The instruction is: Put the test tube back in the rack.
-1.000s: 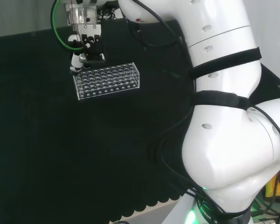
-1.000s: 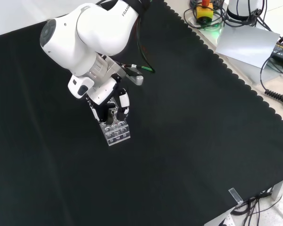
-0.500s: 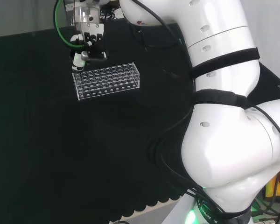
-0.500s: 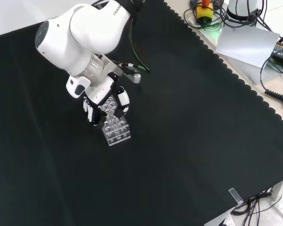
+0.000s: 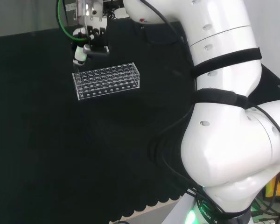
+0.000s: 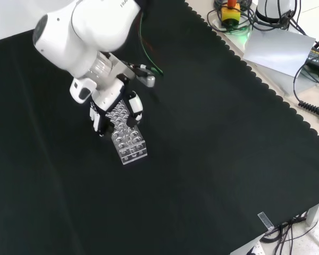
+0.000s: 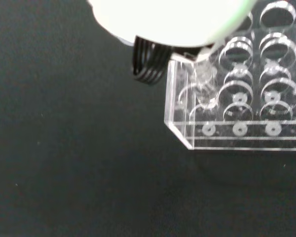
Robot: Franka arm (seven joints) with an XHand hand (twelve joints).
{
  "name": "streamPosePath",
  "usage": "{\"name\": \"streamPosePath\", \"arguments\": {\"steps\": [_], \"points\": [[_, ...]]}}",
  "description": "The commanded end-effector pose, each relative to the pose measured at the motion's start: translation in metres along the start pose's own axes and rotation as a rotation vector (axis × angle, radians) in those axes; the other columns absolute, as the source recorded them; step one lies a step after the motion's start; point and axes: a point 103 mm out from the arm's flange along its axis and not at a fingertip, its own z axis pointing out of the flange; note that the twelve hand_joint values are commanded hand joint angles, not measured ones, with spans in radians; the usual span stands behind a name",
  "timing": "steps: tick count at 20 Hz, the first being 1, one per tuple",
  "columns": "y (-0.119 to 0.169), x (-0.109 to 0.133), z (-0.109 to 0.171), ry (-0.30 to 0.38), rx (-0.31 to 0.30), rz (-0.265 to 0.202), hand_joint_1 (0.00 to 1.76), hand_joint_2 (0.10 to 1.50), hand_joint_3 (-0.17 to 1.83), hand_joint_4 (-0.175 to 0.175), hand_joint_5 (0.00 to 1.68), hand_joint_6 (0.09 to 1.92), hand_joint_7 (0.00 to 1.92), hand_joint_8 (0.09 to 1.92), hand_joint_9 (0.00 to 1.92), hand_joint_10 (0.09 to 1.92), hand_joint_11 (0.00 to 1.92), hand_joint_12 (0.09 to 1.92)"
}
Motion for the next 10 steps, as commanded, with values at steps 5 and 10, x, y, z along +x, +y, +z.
{"name": "streamPosePath", "arguments": {"steps": [5,10], "points": [[-0.053,0.001,-0.086,0.002,-0.072,0.003,1.18,0.48,0.88,-0.074,0.38,0.77,0.65,0.93,0.78,0.87,0.55,1.44],[-0.08,0.003,-0.116,-0.013,-0.109,0.003,1.17,0.49,0.87,-0.072,0.38,0.74,0.64,0.93,0.78,0.87,0.54,1.45]]}}
